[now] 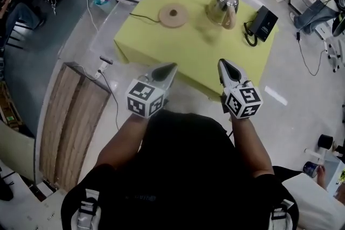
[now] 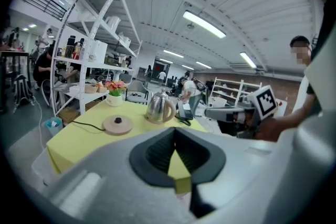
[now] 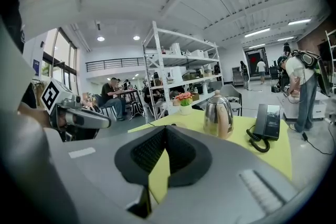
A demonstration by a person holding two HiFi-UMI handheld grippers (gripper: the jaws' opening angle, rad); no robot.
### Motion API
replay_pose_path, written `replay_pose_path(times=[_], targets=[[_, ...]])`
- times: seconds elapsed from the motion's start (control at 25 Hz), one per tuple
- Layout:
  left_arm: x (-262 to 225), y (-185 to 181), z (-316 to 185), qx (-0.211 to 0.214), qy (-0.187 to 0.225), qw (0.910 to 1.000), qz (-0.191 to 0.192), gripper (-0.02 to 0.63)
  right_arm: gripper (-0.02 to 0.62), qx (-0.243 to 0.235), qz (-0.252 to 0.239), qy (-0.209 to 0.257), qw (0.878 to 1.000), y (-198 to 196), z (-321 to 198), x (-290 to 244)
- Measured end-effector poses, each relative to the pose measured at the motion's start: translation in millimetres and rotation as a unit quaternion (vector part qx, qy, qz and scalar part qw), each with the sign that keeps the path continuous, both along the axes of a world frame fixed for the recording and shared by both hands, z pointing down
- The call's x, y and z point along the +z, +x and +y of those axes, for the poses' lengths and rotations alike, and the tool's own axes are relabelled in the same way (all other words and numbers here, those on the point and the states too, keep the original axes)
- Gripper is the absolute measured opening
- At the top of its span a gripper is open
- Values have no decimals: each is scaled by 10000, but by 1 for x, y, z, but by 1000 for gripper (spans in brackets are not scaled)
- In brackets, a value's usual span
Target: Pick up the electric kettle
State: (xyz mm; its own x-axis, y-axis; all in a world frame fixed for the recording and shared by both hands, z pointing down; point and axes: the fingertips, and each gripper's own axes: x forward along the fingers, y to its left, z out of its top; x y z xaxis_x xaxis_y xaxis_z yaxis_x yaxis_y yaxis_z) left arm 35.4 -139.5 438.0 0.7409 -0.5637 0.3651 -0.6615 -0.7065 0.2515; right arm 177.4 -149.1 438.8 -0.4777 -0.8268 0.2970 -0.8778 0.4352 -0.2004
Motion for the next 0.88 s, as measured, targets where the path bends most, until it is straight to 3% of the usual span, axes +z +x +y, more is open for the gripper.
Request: replay_pose_path(times=[0.48,0.88], targets=[[6,56,70,-261,-113,9996,1,2,5,-367,-71,-2,9993,40,72,6],[-1,63,102,-366,-165,9988,-284,2,5,-500,-352,-56,9981,45,99,5]])
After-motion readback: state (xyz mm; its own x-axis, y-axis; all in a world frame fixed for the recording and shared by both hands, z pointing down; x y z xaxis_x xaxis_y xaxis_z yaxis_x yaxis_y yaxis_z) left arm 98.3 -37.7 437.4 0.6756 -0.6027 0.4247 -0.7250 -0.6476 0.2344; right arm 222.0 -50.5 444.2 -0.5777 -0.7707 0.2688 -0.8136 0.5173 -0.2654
